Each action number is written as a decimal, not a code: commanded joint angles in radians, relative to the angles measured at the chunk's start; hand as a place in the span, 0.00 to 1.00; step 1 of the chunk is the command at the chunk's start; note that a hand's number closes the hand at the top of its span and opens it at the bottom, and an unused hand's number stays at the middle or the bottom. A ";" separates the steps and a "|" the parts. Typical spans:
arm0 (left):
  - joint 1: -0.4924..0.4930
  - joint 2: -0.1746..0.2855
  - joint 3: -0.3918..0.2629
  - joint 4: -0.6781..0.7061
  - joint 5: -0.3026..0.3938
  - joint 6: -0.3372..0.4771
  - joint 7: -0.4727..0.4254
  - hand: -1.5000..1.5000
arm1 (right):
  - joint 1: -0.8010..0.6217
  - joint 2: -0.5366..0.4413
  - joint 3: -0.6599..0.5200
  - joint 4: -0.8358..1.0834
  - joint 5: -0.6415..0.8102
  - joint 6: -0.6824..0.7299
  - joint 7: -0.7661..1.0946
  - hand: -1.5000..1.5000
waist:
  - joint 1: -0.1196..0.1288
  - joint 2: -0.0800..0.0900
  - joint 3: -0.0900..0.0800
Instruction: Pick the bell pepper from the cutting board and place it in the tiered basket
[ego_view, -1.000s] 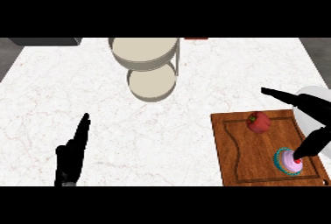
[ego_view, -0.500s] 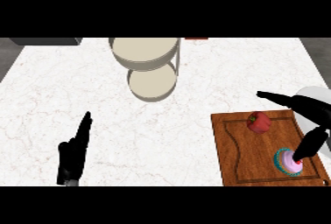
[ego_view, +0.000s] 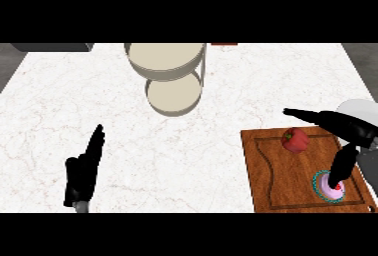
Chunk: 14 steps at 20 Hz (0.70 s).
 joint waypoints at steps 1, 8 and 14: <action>0.049 -0.039 -0.016 -0.007 -0.025 0.018 0.004 0.50 | -0.023 0.055 0.013 0.018 0.034 0.021 0.050 0.00 | 0.002 0.004 0.000; 0.035 -0.026 0.029 0.046 -0.015 -0.045 -0.026 0.50 | -0.070 0.072 0.023 0.229 0.124 -0.083 -0.089 0.00 | 0.004 0.006 0.000; 0.007 -0.023 0.055 0.029 -0.039 -0.051 0.015 0.50 | -0.008 0.100 0.015 0.119 0.131 -0.073 -0.097 1.00 | -0.002 0.004 0.000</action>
